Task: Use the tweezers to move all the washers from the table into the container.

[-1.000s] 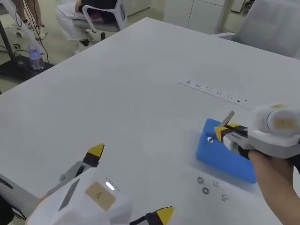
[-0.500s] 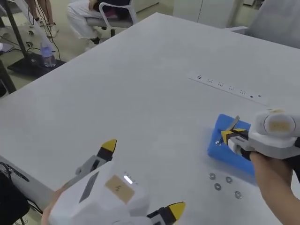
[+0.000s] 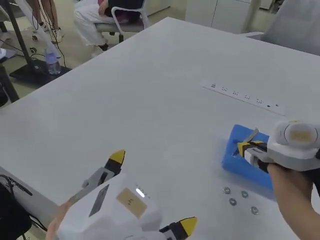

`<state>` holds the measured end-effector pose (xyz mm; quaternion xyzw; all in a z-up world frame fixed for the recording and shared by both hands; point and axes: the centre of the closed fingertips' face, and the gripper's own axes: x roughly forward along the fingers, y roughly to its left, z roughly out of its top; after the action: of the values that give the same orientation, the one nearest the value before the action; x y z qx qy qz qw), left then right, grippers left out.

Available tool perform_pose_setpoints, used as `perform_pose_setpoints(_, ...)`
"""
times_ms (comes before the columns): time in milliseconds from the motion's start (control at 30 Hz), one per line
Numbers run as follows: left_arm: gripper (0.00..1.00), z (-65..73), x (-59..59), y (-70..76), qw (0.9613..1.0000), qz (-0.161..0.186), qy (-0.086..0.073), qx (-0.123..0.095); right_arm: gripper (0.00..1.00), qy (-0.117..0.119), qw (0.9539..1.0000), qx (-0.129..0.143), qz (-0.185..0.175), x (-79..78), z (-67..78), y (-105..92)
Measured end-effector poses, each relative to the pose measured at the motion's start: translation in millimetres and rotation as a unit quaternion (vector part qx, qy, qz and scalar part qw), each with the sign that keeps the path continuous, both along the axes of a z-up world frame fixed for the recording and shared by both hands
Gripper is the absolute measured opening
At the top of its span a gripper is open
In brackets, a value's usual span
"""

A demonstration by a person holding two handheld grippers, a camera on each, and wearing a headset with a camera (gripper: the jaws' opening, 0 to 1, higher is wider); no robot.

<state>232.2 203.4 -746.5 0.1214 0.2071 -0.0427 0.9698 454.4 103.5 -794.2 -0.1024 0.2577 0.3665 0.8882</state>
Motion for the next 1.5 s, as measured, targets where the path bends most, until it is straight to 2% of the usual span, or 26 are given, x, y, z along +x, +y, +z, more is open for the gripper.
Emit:
perform_pose_setpoints(67,0.99,-0.2,0.0,0.1,1.0,0.0,0.0,0.001,0.04,-0.01,0.9999,0.0,0.003,1.4,7.6,-0.7)
perform_pose_setpoints(233,0.99,-0.3,-0.5,0.4,1.0,0.0,0.001,0.003,0.03,-0.016,0.9998,0.0,0.009,-0.6,17.2,-1.3)
perform_pose_setpoints(500,0.99,-1.9,-0.9,0.8,1.0,0.0,0.005,0.007,0.03,-0.039,0.9983,-0.014,0.042,-29.7,37.3,-9.0)
perform_pose_setpoints(600,0.99,-2.0,-0.9,0.8,1.0,-0.001,0.005,0.008,0.03,-0.033,0.9981,0.0,0.053,-43.4,45.2,-9.9)
perform_pose_setpoints(767,0.98,-4.2,-1.6,1.7,0.9998,0.0,0.011,0.014,0.03,-0.023,0.9981,0.017,0.055,-56.2,54.3,-12.5)
perform_pose_setpoints(833,0.98,-4.1,-1.6,1.6,0.9998,0.0,0.01,0.014,0.03,-0.022,0.998,0.016,0.058,-59.6,53.8,-12.8)
perform_pose_setpoints(1033,0.98,-4.4,-2.0,2.1,0.9998,0.001,0.011,0.015,0.03,-0.005,0.9971,0.006,0.075,-77.3,38.6,-12.4)
perform_pose_setpoints(1300,0.97,-5.4,-2.4,2.9,0.9998,0.001,0.012,0.018,0.03,0.025,0.9962,-0.007,0.083,-93.9,13.0,-13.5)
perform_pose_setpoints(1500,0.97,-5.7,-2.5,3.1,0.9997,0.001,0.013,0.019,0.03,0.046,0.995,-0.02,0.086,-99.0,-8.7,-15.9)
